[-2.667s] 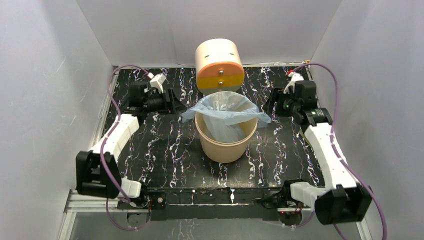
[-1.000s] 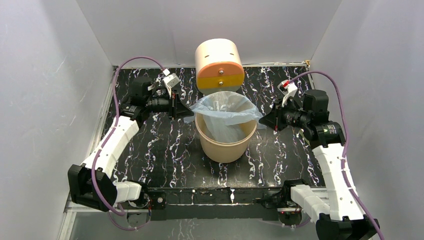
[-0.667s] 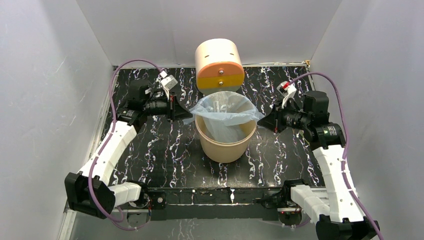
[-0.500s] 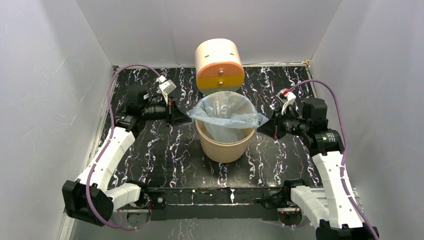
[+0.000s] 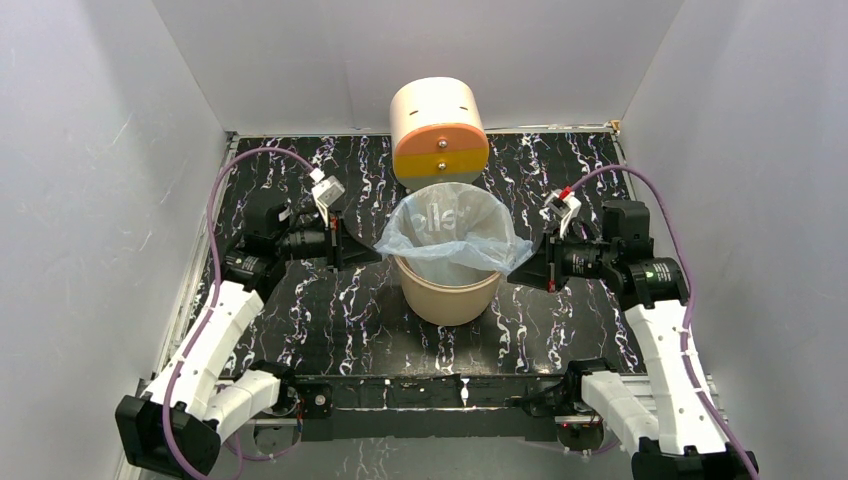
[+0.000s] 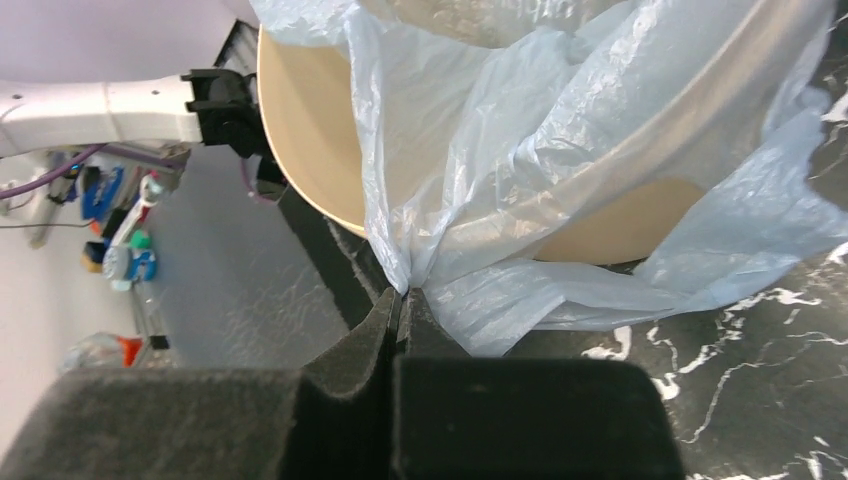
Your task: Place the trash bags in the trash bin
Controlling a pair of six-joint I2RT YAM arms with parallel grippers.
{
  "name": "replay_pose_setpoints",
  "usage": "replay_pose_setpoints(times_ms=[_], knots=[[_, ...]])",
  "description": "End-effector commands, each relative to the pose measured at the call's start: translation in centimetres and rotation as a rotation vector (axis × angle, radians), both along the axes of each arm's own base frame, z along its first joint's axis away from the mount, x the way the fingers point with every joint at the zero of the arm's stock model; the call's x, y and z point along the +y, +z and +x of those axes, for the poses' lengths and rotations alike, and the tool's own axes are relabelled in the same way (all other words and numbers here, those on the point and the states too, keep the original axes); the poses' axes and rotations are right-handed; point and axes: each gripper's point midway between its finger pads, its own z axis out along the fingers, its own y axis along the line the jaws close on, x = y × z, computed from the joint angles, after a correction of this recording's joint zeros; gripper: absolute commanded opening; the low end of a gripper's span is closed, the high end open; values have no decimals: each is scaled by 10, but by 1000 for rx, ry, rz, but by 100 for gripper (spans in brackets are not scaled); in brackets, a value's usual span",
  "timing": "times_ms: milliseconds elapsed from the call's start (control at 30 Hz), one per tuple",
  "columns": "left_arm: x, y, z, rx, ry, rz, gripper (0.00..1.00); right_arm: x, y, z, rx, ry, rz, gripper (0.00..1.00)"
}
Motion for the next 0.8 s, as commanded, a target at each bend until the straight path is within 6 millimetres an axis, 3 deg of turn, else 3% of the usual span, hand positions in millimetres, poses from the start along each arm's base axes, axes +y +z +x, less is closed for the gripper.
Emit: replay_pose_setpoints(times_ms=[0, 67, 233, 333, 467, 600, 667, 767], knots=[[-6, 6, -18, 15, -84, -63, 0, 8, 12, -18, 41, 99, 67, 0], [-5, 1, -20, 24, -83, -60, 0, 5, 2, -15, 98, 56, 35, 0], [-1, -30, -15, 63, -27, -15, 0, -24, -59, 21, 264, -235, -180, 0], [1, -48, -9, 100, 8, 16, 0, -34, -73, 37, 284, -304, -234, 0], [3, -59, -1, 118, 47, 46, 0, -38, -61, 57, 219, -370, -236, 4], [3, -51, 8, 87, 67, 51, 0, -39, -44, 69, 135, -409, -206, 4], [1, -41, 8, 76, 57, 33, 0, -36, -39, 64, 113, -384, -189, 2], [-6, -12, -7, 51, -44, -36, 0, -18, -32, 42, 104, -213, -124, 0]])
